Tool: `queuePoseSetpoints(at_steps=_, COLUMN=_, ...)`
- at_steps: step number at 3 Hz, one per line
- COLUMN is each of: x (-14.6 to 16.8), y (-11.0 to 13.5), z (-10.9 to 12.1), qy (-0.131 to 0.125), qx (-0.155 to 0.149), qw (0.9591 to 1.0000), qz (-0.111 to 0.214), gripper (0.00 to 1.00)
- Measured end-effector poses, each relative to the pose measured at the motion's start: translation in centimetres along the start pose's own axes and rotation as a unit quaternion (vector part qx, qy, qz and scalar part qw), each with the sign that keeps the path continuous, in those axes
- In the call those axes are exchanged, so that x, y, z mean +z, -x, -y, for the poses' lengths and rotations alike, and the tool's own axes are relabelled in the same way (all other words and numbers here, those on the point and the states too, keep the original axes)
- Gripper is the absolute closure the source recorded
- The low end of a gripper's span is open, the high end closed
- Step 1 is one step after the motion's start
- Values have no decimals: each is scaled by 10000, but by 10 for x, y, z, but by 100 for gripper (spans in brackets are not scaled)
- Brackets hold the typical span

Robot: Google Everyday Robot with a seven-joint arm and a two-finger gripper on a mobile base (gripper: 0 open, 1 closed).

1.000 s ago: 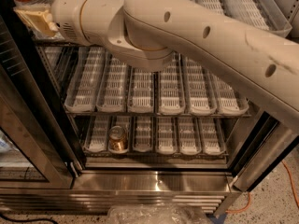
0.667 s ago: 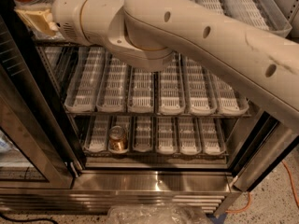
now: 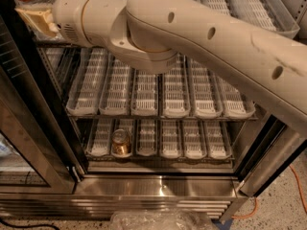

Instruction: Pick water bottle from top shelf of fridge

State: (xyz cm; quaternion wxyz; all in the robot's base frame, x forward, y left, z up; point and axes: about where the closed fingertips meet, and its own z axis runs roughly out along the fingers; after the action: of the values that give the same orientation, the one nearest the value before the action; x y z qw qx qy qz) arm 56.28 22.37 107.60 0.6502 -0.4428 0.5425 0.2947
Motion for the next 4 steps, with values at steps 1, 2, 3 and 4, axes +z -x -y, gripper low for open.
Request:
queuePoseSetpoints(at_steps=1, x=-1, y=6, z=0, qy=0, qx=-53, qw=9999, qz=98, gripper=100)
queuePoseSetpoints(at_steps=2, x=-8, y=14, z=3, qy=-50, qx=-141, qw=9992, qz=372, gripper=100)
queuePoseSetpoints(at_steps=3, x=-27, y=14, z=19, qy=-240, qx=-203, qw=9967, qz=750, gripper=100)
queuePoseSetpoints(at_steps=4, x=-39, y=10, z=15, qy=-269, qx=-214, qw=9939, qz=1044, gripper=100)
